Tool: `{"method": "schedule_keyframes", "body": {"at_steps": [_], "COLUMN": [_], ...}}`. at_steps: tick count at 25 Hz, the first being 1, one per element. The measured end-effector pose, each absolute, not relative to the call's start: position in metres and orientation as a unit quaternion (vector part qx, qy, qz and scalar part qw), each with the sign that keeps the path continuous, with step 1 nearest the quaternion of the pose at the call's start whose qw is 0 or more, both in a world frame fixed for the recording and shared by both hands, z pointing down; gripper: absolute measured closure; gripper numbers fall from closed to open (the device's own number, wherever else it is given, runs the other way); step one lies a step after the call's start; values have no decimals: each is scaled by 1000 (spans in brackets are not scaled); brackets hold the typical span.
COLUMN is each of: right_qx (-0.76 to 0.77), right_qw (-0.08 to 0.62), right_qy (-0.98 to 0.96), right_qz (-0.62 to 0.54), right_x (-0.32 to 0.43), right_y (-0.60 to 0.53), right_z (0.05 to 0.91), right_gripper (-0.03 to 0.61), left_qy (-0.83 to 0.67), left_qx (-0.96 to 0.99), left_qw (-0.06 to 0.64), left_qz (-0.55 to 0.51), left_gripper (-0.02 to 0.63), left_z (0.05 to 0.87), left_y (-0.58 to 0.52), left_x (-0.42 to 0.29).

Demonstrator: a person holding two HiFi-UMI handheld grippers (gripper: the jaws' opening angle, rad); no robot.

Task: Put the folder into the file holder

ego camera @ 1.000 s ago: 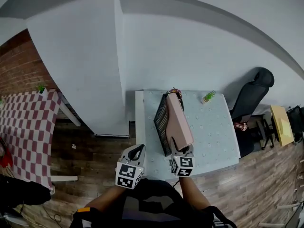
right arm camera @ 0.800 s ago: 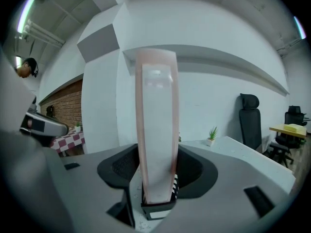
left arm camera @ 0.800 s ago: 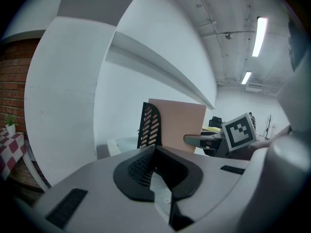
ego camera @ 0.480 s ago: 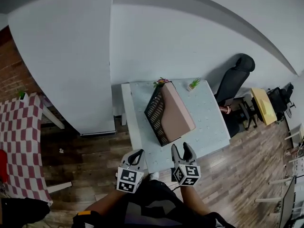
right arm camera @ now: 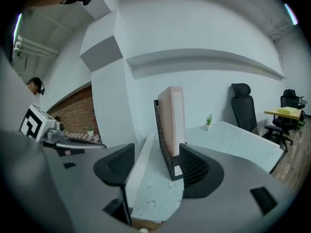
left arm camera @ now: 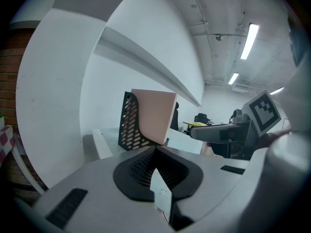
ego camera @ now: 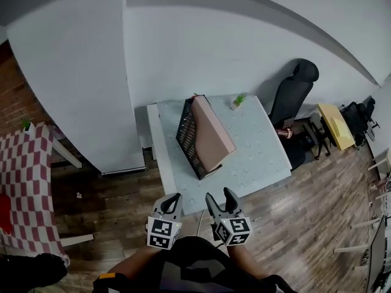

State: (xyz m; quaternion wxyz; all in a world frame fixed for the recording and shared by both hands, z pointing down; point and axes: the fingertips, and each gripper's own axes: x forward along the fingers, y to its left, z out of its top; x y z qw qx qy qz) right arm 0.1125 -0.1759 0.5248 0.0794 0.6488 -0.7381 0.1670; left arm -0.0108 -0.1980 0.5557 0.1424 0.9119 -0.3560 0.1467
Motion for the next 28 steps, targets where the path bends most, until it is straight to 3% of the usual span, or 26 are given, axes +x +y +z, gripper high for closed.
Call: {"method": "schedule_keyframes", "body": {"at_steps": [15, 28], "right_qx": [636, 618], "right_qw": [46, 90], "right_qy": [-759, -773], "right_qz": [128, 113], "right_x": [160, 166], "right_y": [-50, -23], "right_z": [482, 487], "right_gripper": [299, 313], "left_qy": [-362, -384], "left_qx": [917, 912], "left_qw": [101, 87], "left_qz": [134, 119], "left_gripper": [607, 607], "left_z": [512, 504], "left_y": [-68, -43], "left_x": [60, 78]}}
